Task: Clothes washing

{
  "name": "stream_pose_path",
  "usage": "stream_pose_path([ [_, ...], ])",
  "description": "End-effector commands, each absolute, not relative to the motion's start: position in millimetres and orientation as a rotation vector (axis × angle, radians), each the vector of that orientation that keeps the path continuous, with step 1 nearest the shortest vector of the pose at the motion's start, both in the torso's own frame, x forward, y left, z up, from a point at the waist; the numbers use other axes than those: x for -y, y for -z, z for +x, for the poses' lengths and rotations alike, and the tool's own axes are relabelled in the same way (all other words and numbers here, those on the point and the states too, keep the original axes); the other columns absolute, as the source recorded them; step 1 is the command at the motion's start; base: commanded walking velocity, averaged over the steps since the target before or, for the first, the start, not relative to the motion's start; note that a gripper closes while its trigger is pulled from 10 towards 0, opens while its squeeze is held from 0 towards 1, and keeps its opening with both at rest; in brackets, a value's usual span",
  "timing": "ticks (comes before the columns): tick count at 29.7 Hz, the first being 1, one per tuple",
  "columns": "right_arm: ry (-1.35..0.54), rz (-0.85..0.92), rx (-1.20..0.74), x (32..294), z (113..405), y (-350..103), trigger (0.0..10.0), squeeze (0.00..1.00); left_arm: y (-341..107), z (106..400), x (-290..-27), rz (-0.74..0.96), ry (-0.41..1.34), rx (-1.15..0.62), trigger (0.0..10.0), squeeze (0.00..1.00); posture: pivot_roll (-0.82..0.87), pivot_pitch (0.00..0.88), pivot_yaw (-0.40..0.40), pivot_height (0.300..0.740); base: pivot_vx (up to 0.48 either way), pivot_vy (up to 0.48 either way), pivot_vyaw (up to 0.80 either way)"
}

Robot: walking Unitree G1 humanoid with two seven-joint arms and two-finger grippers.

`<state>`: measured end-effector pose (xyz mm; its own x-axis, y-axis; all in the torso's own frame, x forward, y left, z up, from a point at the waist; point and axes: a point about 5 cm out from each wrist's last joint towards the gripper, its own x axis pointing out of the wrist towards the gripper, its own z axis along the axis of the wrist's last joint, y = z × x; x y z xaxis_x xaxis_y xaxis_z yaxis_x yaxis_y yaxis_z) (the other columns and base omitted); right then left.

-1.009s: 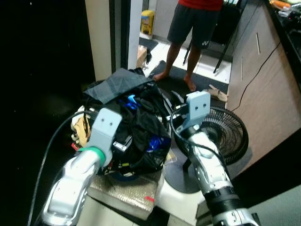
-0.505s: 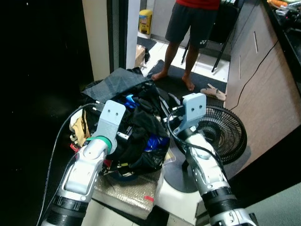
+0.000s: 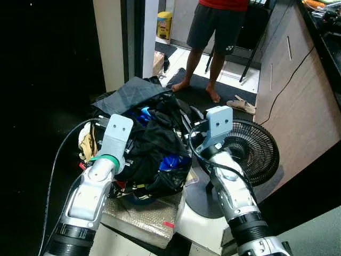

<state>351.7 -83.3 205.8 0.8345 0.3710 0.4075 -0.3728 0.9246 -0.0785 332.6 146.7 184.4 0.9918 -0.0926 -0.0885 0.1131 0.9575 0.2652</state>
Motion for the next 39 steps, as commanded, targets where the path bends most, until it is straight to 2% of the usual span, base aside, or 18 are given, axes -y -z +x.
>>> stream_pose_path([
  [1, -0.393, -0.001, 0.418, 85, 351, -201, 10.0, 0.0, -184, 329, -146, 0.273, 0.11, -0.057, 0.0, 0.0, 0.14, 0.105, -0.043, 0.74, 0.0, 0.0, 0.0],
  [8, -0.394, -0.003, 0.42, 84, 351, -202, 10.0, 0.0, -189, 319, -138, 0.294, 0.164, -0.01, 0.0, 0.0, 0.14, 0.105, -0.043, 0.74, 0.0, 0.0, 0.0],
  [16, -0.385, 0.0, 0.428, 84, 352, -204, 10.0, 0.0, -226, 301, -116, 0.435, 0.291, 0.222, 0.0, 0.0, 0.14, 0.089, -0.04, 0.74, 0.0, 0.0, 0.0],
  [18, -0.385, 0.0, 0.428, 84, 352, -204, 10.0, 0.0, -226, 301, -116, 0.435, 0.291, 0.222, 0.0, 0.0, 0.14, 0.089, -0.04, 0.74, 0.0, 0.0, 0.0],
  [19, -0.381, 0.002, 0.433, 84, 352, -205, 10.0, 0.0, -234, 299, -112, 0.457, 0.303, 0.272, 0.9, 0.0, 0.15, 0.085, -0.039, 0.74, 0.0, 0.0, 0.0],
  [20, -0.376, 0.007, 0.441, 84, 352, -207, 10.0, 0.0, -243, 296, -108, 0.474, 0.319, 0.32, 10.0, 0.0, 0.15, 0.083, -0.038, 0.74, 0.0, 0.0, 0.0],
  [25, -0.375, 0.028, 0.488, 82, 351, -219, 10.0, 0.0, -275, 288, -93, 0.437, 0.347, 0.461, 10.0, 0.0, 0.15, 0.086, -0.034, 0.74, 0.0, 0.0, 0.0],
  [34, -0.429, 0.06, 0.498, 84, 348, -226, 10.0, 0.0, -260, 283, -88, 0.461, 0.428, 0.386, 10.0, 0.0, 0.14, 0.095, -0.03, 0.74, 0.0, 0.0, 0.0],
  [36, -0.486, 0.101, 0.45, 82, 348, -221, 10.0, 0.0, -259, 282, -87, 0.457, 0.437, 0.382, 10.0, 0.0, 0.14, 0.095, -0.03, 0.74, 0.0, 0.0, 0.0],
  [38, -0.714, 0.143, 0.368, 74, 336, -215, 10.0, 0.0, -258, 279, -85, 0.437, 0.457, 0.378, 10.0, 0.0, 0.14, 0.099, -0.033, 0.74, 0.0, 0.0, 0.0],
  [39, -0.714, 0.143, 0.368, 74, 336, -215, 10.0, 0.0, -258, 279, -85, 0.437, 0.457, 0.378, 10.0, 0.0, 0.14, 0.099, -0.033, 0.74, 0.0, 0.0, 0.0],
])
